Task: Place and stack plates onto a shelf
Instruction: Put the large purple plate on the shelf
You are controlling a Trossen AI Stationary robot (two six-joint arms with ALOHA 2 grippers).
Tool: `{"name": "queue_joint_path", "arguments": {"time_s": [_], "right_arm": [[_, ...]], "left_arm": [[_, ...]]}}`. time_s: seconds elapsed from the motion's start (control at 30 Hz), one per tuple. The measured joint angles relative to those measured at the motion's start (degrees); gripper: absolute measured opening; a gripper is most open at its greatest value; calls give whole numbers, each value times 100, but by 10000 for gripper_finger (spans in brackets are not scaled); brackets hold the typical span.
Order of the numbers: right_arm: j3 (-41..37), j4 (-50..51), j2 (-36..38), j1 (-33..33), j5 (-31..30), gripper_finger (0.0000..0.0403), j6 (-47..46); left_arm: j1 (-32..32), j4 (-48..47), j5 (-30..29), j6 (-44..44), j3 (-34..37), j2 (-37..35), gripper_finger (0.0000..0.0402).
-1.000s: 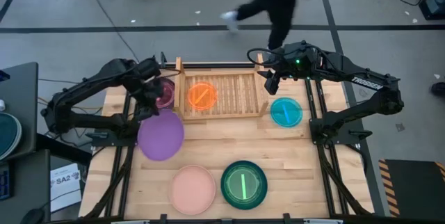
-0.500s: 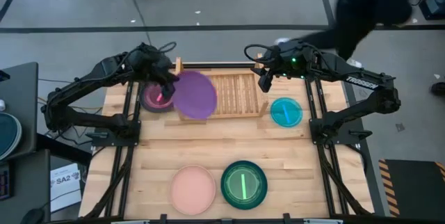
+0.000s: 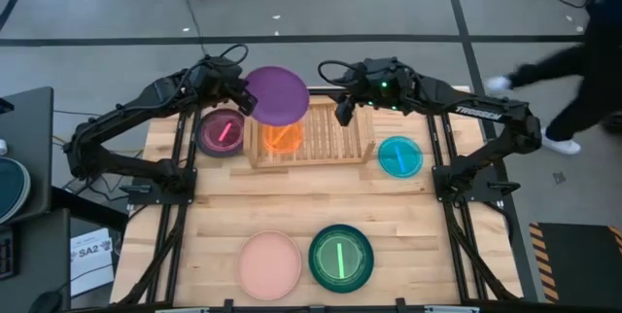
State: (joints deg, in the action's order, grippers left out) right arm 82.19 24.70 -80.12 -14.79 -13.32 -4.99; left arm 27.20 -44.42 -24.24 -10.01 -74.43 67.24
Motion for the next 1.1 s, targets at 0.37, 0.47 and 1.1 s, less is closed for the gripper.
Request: {"name": "queue_joint_path", "arguments": {"time_s": [0.37,0.47,1.1], "right_arm": [[0,-1251,-745,0,-147,189,112],[0,-1348,-893,-2,-462,189,255],[-2,-1400,-1114,-46,-654,90,518]], "left_arm": [[-9,404,39,19,2,411,16],[-12,407,117,19,7,431,16],[-83,422,160,34,7,454,21]]}}
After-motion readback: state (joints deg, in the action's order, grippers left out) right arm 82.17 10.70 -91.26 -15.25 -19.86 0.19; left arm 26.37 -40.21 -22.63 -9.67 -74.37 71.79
